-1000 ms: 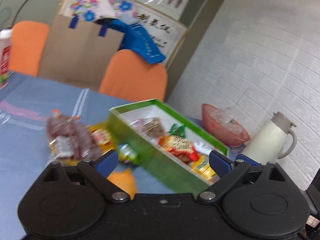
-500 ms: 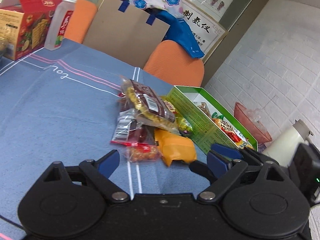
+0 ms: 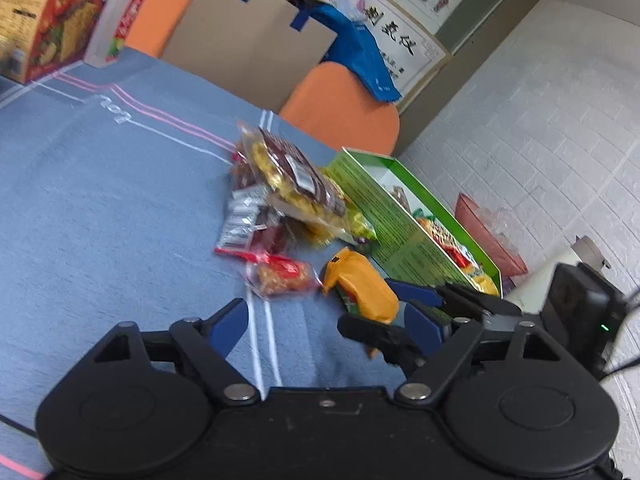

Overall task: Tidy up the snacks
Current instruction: 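Grasp the orange snack packet with both grippers, then carry the orange packet into the green box and open both grippers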

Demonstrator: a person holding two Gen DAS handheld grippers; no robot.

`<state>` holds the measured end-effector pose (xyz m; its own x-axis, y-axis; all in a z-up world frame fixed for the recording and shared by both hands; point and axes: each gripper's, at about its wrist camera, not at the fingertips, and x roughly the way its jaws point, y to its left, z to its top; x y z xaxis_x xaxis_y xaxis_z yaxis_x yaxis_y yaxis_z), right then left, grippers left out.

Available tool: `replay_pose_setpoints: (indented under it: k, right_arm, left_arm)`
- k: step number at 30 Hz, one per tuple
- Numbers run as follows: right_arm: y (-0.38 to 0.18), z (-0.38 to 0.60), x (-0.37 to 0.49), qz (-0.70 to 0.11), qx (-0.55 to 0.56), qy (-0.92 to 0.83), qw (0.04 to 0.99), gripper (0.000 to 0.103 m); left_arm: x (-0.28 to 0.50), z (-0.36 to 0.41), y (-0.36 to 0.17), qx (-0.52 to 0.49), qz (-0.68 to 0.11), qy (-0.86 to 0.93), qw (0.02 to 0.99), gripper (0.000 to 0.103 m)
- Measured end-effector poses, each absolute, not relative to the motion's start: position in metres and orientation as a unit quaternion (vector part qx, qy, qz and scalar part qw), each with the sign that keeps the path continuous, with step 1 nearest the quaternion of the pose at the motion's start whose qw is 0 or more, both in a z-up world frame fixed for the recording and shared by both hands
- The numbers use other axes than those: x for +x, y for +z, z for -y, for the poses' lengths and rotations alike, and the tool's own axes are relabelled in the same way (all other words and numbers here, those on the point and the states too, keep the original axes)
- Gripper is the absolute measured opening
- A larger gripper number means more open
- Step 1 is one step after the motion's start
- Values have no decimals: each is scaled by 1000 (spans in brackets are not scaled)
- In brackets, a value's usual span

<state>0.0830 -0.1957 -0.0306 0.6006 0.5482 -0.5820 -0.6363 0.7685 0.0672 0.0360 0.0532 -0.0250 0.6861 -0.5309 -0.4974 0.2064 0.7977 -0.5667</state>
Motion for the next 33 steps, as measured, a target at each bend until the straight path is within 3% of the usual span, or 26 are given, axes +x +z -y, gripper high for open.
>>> replay_pose_setpoints:
  k: [3,6,10,13,17,20,21,22,25,33]
  right_arm:
    - [-32,204,58,-297,-44,334,893,103]
    - [-34,206,44,-290,-30,329,898,103]
    - [-34,206,44,-293,-18,301,907,103]
    - [-36,209,50,-295,-8,295,909,103]
    - [-39,210,55,-305,-7,292,907,103]
    - [-43,211,59,-313,4,291,904,103]
    - [-44,211,60,-311,6,291,905,100]
    - [-44,211,60,-311,10,297,903,89]
    - [-42,213,57,-305,19,297,905,81]
    - [-6,229,47,-236,13,278,931,78]
  left_arm:
    - [45,-38,-34,-243,-357,-226,873,102]
    - [55,-24,-39,-245,-370,-240,863,87]
    - [73,-15,-38,-244,-371,-249,861,83]
    - [86,-8,-38,-235,-379,-253,858,68]
    - [92,-2,-45,-238,-389,-250,854,65]
    - [92,2,-48,-239,-394,-260,849,51]
    - [90,6,-47,-233,-392,-261,851,51]
    - [89,9,-44,-223,-389,-258,856,50]
    - [84,16,-35,-208,-380,-259,863,50]
    - [93,37,12,-185,-320,-300,879,50]
